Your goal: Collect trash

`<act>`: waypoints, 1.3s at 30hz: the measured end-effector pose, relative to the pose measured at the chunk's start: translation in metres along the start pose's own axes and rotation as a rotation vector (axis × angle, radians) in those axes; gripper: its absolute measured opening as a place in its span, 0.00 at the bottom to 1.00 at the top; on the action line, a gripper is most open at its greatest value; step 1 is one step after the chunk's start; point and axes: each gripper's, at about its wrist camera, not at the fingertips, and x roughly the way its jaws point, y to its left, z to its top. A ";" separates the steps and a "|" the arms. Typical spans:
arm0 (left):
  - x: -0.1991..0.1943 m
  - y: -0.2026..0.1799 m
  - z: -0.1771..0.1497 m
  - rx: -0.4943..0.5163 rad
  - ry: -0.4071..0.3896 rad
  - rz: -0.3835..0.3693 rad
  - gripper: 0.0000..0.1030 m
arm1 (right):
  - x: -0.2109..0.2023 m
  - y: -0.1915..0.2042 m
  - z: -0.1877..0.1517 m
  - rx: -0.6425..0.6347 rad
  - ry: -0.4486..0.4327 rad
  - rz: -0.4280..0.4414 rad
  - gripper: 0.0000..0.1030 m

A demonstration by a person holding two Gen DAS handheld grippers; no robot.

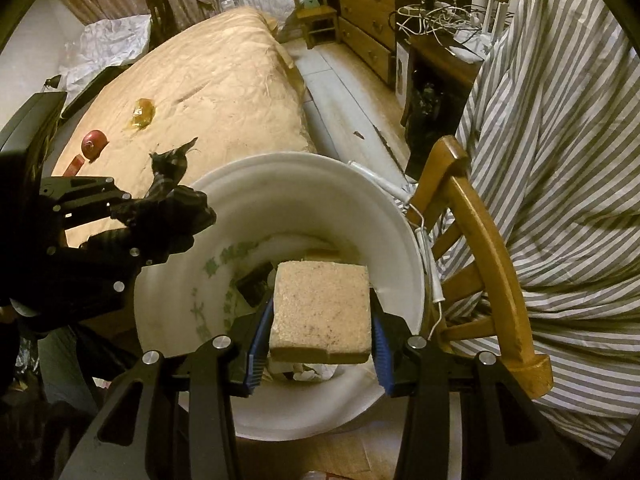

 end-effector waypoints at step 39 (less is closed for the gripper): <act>-0.176 -0.012 -0.143 -0.197 -0.712 0.201 0.95 | -0.143 0.133 -0.173 0.027 -0.748 -0.257 0.95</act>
